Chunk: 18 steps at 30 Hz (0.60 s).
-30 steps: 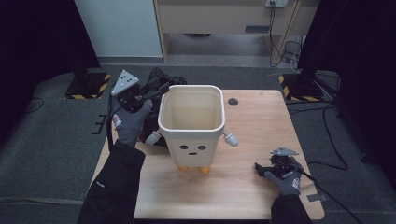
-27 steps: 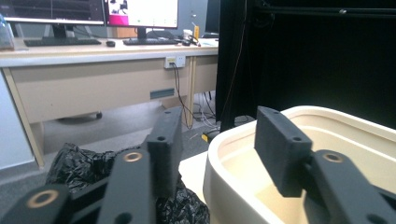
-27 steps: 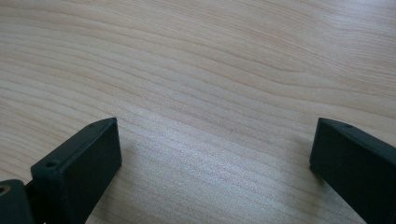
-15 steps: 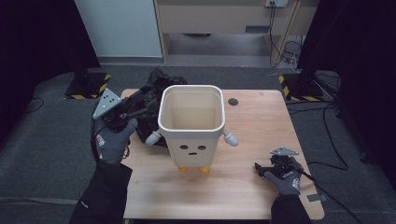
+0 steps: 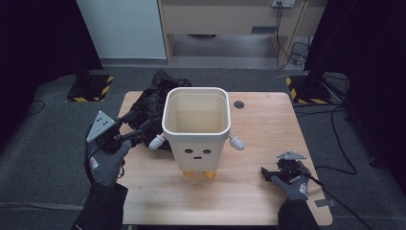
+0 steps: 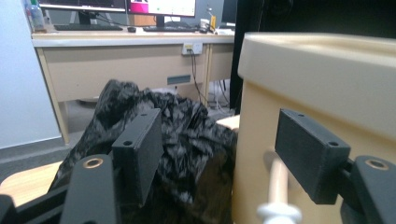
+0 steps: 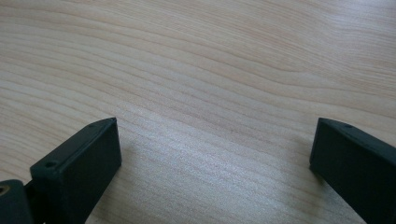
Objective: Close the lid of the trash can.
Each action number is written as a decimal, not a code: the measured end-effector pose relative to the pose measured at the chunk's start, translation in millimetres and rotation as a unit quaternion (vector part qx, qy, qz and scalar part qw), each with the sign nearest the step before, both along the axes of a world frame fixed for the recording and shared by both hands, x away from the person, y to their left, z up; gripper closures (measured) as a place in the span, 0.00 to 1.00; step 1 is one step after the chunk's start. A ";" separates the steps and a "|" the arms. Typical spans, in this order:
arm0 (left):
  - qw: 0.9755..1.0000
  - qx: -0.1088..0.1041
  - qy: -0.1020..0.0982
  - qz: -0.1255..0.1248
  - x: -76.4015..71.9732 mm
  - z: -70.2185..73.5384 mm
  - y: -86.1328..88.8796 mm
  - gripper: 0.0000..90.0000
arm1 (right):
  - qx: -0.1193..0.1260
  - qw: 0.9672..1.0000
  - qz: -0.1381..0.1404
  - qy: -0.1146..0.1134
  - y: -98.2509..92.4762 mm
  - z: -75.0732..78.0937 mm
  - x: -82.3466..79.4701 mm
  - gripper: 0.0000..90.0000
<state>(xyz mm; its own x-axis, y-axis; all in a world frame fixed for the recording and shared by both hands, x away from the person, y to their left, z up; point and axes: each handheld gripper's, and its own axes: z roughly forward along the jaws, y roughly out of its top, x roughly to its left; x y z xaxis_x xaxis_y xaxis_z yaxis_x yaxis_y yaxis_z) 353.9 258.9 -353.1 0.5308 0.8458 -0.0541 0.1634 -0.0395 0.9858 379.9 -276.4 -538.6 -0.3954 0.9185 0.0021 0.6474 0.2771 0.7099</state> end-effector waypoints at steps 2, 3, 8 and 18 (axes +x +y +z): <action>1.000 0.010 0.005 -0.002 -2.5 -4.9 0.6 0.34 | 0.000 1.000 0.000 0.000 0.0 0.0 0.0 0.03; 1.000 0.014 0.007 -0.002 -4.1 -7.8 0.8 0.34 | 0.000 1.000 0.000 0.000 0.0 0.0 0.0 0.03; 0.999 0.028 0.019 0.000 -10.9 -19.9 5.7 0.34 | 0.001 1.000 -0.001 0.001 0.2 0.0 -0.1 0.03; 0.997 0.048 0.056 0.010 -22.6 -48.7 19.1 0.33 | 0.001 1.000 -0.001 0.001 0.2 0.0 -0.1 0.03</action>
<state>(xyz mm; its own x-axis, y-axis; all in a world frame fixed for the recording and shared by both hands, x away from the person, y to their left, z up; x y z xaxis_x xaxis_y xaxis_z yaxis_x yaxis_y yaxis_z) 331.3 278.0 -401.8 0.5087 0.8604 -0.0298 0.2741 -0.1290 0.9530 379.7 -276.2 -538.5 -0.3943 0.9190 0.0040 0.6487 0.2752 0.7096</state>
